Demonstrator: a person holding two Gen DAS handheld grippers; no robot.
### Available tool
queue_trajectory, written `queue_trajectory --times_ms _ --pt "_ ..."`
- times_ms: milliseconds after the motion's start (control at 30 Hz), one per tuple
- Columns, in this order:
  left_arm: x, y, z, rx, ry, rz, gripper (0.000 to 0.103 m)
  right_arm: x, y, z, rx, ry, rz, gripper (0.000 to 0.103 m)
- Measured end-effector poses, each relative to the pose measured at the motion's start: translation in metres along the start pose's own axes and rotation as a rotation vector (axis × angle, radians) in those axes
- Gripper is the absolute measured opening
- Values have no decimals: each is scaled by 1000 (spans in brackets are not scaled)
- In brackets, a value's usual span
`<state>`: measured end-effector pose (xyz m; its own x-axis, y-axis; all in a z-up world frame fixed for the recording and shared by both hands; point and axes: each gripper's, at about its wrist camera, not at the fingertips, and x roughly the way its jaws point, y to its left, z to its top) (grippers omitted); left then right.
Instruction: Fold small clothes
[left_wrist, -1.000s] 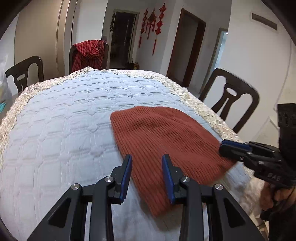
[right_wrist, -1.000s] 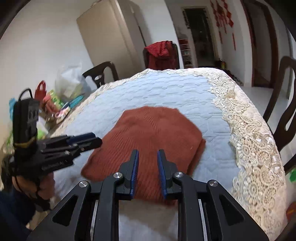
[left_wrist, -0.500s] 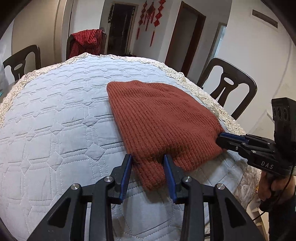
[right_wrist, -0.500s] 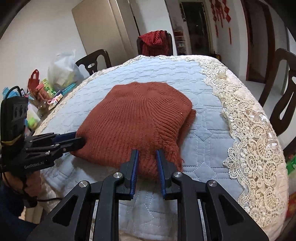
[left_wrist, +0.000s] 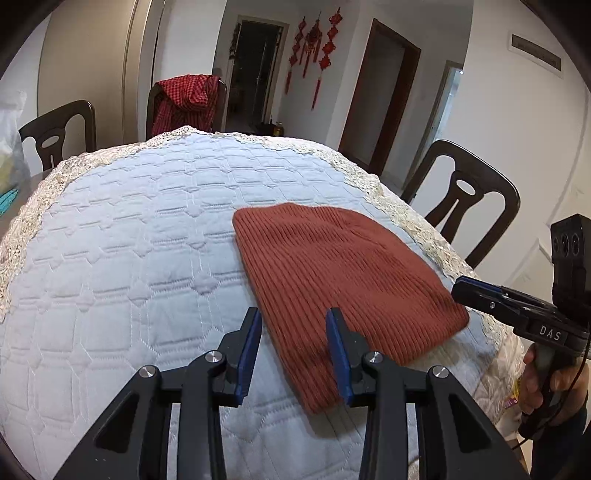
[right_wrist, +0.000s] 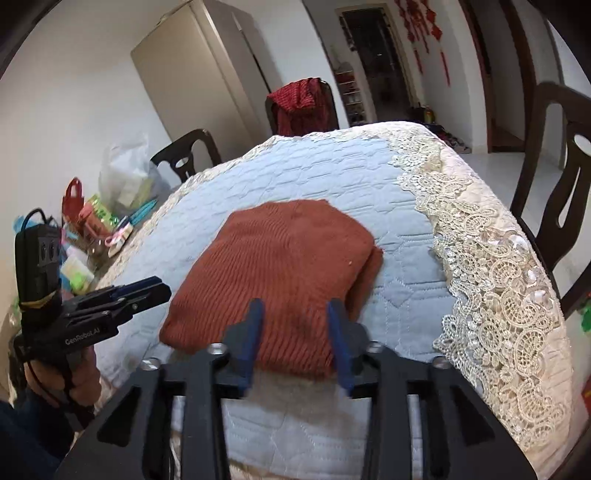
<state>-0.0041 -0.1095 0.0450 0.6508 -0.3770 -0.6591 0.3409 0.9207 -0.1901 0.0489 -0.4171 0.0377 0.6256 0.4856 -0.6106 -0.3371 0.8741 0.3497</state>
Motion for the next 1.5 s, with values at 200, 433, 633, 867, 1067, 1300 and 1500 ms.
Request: queue_trajectory --times_ms 200,433,633,867,1067,1300,1500 --pt "11 3 8 -13 9 -5 41 12 -11 7 56 8 -2 40" --pt "24 10 13 -63 28 -41 44 26 -29 14 137 32 19 41" --pt "29 10 16 -75 27 -67 49 30 -34 18 174 32 32 45" --pt "44 20 7 -129 62 -98 59 45 -45 14 211 74 43 49" --pt "51 27 6 -166 90 -132 64 51 -57 15 256 79 78 52" --pt "57 25 6 -166 95 -141 66 58 -64 21 287 76 113 52" --pt "54 20 4 -169 98 -126 66 54 -60 15 313 93 156 52"
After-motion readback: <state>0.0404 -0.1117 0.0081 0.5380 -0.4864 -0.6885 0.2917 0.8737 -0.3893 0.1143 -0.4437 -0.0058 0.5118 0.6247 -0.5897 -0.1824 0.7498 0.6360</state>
